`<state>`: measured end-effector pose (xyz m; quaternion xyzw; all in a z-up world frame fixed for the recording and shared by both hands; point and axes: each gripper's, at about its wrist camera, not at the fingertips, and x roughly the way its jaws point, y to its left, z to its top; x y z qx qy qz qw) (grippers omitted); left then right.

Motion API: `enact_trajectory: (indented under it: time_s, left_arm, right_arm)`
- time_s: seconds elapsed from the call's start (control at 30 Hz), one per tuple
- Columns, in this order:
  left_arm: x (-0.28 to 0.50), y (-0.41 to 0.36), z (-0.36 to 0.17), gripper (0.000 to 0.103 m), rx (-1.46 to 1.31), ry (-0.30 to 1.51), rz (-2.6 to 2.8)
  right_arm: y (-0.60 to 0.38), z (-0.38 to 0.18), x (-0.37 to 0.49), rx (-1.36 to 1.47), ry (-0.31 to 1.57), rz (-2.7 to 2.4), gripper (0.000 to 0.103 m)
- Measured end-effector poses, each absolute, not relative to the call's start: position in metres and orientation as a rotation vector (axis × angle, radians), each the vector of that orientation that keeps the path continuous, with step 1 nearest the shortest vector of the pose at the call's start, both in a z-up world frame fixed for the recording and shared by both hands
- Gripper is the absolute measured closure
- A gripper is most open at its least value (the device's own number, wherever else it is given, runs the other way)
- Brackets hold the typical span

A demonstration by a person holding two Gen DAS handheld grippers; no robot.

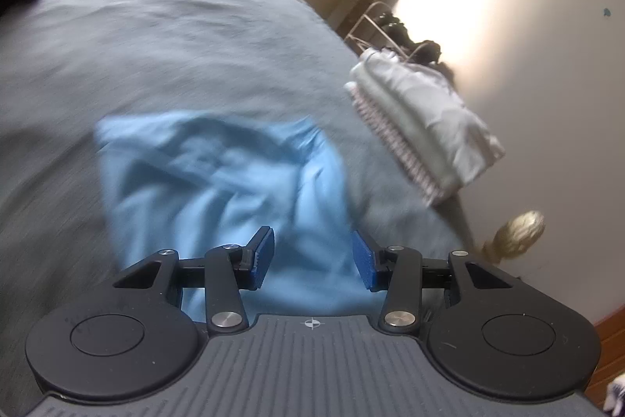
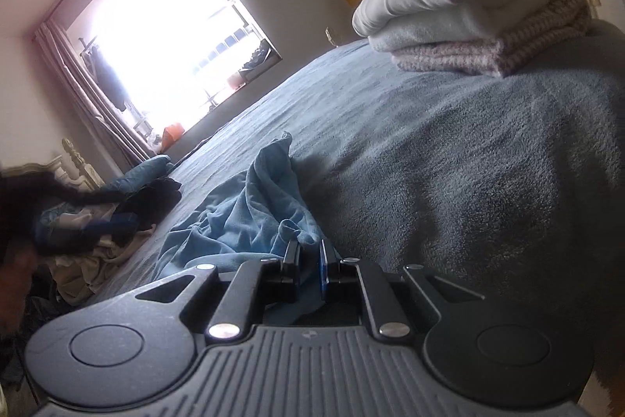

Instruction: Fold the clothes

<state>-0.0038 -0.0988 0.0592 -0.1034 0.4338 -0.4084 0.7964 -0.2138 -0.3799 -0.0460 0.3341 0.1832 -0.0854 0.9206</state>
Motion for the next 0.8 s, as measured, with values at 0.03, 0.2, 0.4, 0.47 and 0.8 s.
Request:
enact_trajectory:
  time_s: [0.03, 0.2, 0.4, 0.47, 0.8]
  left_arm:
    - [-0.012, -0.087, 0.055, 0.059, -0.219, 0.924, -0.866]
    - [-0.056, -0.056, 0.031, 0.059, -0.122, 0.867, -0.839]
    - [-0.103, -0.058, 0.014, 0.059, 0.093, 0.731, -0.840]
    - [-0.114, -0.061, 0.005, 0.059, 0.151, 0.694, -0.826]
    - [-0.133, -0.066, -0.010, 0.065, 0.215, 0.580, -0.686]
  right_arm:
    - [-0.382, -0.047, -0.214, 0.709, 0.382, -0.167, 0.093]
    - [-0.403, -0.052, -0.210, 0.895, 0.414, -0.083, 0.086]
    - [-0.405, -0.045, -0.204, 0.928, 0.462, -0.067, 0.068]
    - [-0.400, -0.041, -0.200, 0.897, 0.474, -0.076, 0.068]
    - [-0.381, -0.028, -0.191, 0.776, 0.503, -0.152, 0.078]
